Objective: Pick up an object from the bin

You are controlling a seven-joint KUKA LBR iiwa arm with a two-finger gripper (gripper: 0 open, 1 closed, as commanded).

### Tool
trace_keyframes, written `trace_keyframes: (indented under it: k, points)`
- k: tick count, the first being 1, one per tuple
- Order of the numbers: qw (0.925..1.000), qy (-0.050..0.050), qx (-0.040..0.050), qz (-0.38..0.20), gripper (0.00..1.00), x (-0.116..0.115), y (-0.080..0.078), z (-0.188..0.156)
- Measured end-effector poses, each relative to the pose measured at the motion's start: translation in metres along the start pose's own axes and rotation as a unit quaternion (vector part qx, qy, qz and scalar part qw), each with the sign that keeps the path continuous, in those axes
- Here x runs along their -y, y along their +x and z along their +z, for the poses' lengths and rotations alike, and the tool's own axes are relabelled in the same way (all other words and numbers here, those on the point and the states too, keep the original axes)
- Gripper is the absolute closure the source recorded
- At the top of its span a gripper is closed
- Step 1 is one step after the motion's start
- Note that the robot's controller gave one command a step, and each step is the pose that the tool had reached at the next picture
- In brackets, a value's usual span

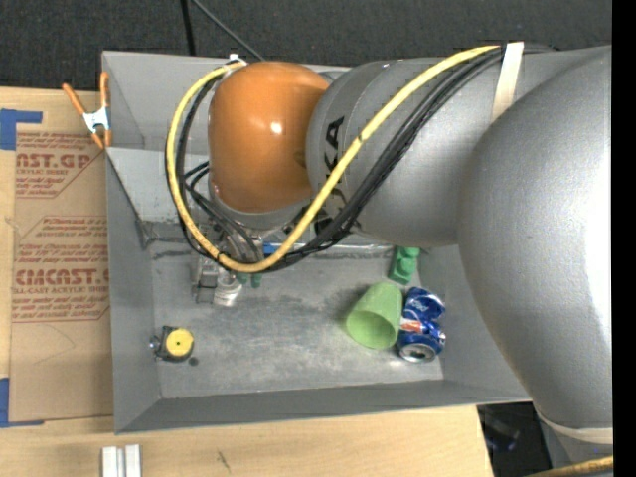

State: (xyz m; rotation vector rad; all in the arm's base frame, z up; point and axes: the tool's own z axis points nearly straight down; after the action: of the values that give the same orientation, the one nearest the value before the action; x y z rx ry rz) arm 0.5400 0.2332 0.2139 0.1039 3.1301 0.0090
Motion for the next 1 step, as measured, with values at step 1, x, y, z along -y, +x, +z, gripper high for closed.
trace_keyframes:
  k: [1]
  points:
    - [0.9992,0.004,-0.0055,0.04,1.0,0.0524,-0.0013,0.0383]
